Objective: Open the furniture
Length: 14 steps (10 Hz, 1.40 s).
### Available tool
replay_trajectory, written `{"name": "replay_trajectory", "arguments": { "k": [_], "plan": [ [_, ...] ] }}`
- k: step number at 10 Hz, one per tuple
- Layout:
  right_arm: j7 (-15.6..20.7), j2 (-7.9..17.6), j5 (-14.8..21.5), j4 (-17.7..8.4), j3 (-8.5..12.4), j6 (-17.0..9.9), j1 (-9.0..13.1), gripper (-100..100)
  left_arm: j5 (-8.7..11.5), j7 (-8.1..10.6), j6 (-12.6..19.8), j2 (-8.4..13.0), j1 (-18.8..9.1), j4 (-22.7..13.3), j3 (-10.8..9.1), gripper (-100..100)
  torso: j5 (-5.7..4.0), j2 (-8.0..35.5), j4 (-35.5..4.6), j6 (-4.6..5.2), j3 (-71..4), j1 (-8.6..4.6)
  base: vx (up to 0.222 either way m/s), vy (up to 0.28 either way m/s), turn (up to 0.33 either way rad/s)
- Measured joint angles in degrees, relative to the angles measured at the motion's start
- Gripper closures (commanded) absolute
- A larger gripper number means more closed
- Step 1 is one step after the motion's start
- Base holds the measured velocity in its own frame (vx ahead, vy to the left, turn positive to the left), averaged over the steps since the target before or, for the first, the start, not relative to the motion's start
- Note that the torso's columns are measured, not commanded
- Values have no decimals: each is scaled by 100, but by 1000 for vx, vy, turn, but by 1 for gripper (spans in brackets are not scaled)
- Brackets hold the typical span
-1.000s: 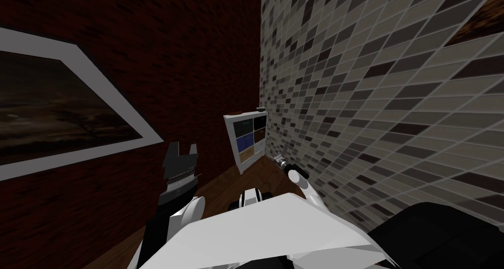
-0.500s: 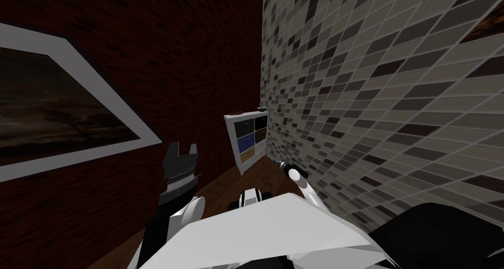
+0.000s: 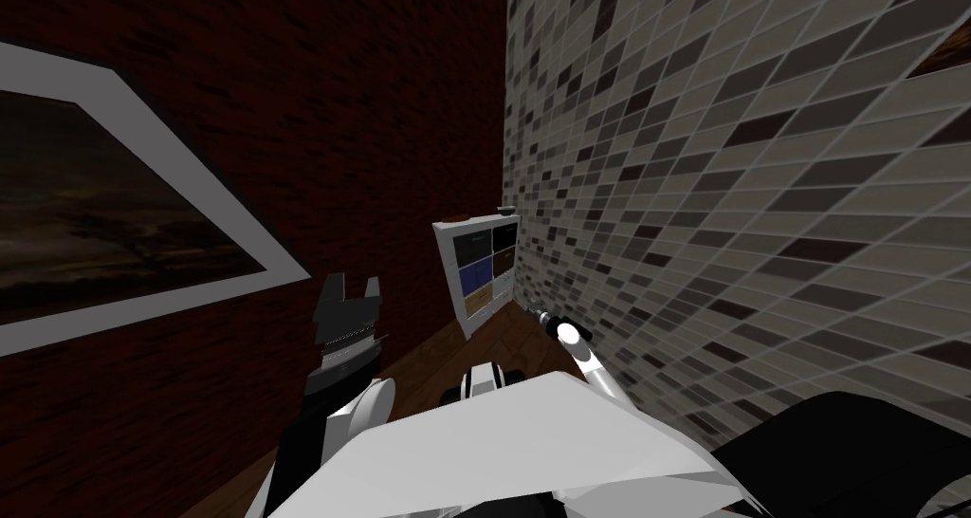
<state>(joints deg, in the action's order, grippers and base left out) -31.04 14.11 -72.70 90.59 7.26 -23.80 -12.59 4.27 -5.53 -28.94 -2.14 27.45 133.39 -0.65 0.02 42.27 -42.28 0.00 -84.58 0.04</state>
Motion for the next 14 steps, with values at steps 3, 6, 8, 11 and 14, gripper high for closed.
{"name": "replay_trajectory", "arguments": {
  "k": [3, 6, 8, 11, 14],
  "plan": [
    [-219, 12, -573, -341, 121, -386, 189, -100, 0, 0, 0, 0, 0, 0, 0, 0, -2, -5, 1, 0, -2, -2, 66, 55, -4],
    [-437, 21, -1111, -542, 232, -732, 282, -100, 0, 0, 0, 0, 0, 0, 0, 0, -2, 8, -2, 0, 5, -8, 46, 39, -2],
    [-527, 12, -1377, -658, 276, -857, 349, -100, 0, 0, 0, 0, 0, 0, 0, 0, -3, 2, -1, 0, 3, -6, 50, 29, -1],
    [-666, -3, -1906, -924, 389, -1153, 484, -100, 0, 0, 0, 0, 0, 0, 0, 0, 0, -3, 1, 0, -2, 0, 71, 52, 1],
    [-879, -26, -2421, -1154, 510, -1458, 611, -100, 0, 0, 0, 0, 0, 0, 0, 0, -2, 0, 0, 0, 1, -4, 71, 46, 2]
  ]
}}
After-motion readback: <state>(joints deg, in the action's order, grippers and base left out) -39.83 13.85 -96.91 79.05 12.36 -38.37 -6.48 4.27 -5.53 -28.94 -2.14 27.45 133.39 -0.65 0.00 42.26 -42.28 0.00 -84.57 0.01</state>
